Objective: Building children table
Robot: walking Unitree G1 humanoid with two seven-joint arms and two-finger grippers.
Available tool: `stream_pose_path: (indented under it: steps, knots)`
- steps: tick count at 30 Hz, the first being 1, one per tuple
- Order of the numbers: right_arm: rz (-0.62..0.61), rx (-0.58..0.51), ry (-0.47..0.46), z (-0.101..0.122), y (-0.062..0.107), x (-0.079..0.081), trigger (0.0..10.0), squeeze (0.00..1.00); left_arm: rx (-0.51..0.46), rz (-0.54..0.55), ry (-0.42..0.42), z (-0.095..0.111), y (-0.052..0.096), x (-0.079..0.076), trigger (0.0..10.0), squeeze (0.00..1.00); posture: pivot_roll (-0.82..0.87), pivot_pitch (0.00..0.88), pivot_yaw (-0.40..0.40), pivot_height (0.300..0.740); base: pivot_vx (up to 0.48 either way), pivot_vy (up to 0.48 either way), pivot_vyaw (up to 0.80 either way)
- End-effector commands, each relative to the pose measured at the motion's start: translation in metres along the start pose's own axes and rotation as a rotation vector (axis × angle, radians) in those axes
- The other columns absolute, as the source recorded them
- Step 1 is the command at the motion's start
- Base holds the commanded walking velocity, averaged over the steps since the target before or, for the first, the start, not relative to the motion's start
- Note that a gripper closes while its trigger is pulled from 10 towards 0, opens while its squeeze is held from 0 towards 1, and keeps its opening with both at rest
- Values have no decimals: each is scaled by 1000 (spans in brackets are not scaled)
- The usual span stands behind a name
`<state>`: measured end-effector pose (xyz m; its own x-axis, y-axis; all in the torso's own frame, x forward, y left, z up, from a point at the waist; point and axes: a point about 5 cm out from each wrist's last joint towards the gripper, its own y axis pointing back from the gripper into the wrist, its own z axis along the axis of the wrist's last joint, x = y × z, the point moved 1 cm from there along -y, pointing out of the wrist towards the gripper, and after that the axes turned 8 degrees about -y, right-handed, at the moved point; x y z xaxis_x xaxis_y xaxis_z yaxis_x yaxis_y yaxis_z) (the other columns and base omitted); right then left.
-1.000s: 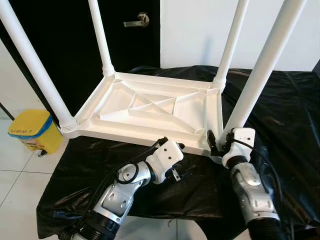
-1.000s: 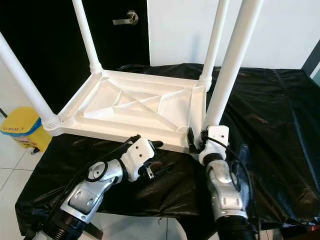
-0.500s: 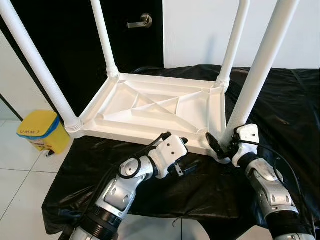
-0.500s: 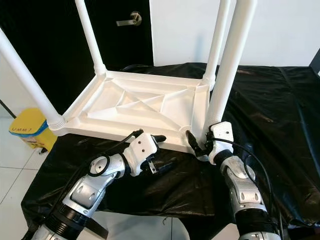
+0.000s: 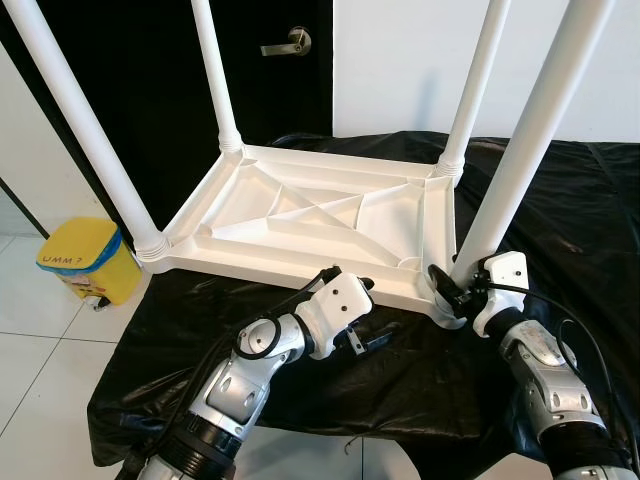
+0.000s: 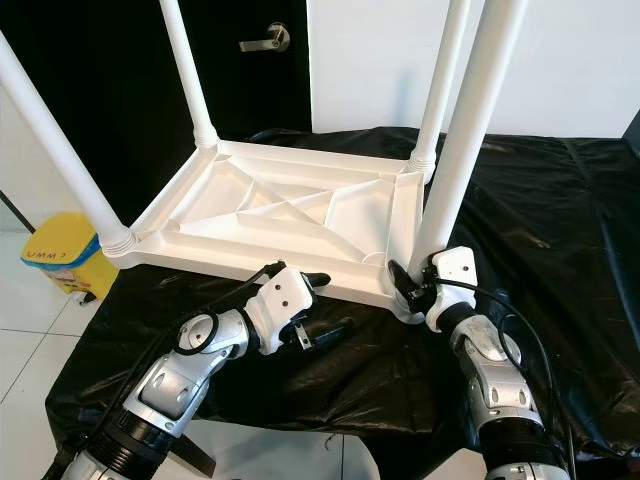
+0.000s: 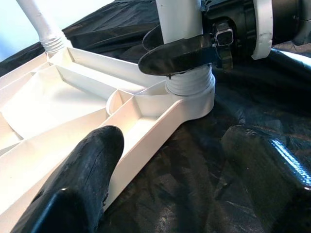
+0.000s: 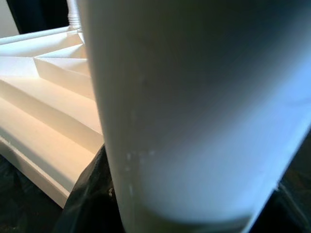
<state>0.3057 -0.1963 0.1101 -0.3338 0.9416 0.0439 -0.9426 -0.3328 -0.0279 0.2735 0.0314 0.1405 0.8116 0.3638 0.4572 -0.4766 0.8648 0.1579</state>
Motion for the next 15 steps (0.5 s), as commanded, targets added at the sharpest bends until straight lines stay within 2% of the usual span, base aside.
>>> stream_pose_path:
  steps: [1,4,6,9,14,15]
  knots:
    - [-32,76,-55,-20,7,3,10000,0,16,16,4,-3,-1,1,10000,0,-129,0,3,740,0,0,0]
    - [-109,67,-78,-22,8,5,10000,0,13,29,15,-3,-1,2,10000,0,-145,0,6,740,0,0,0]
    - [-109,67,-78,-22,8,5,10000,0,13,29,15,-3,-1,2,10000,0,-145,0,6,740,0,0,0]
    - [-216,66,-109,-28,6,6,10000,0,13,18,16,-3,-2,-1,10000,0,-155,0,13,740,0,0,0]
    - [-254,71,-113,-31,5,8,10000,0,11,12,14,-3,-2,-2,10000,0,-158,0,16,740,0,0,0]
    - [-336,79,-122,-34,5,9,10000,0,10,9,11,-3,-3,-1,10000,0,-161,0,17,740,0,0,0]
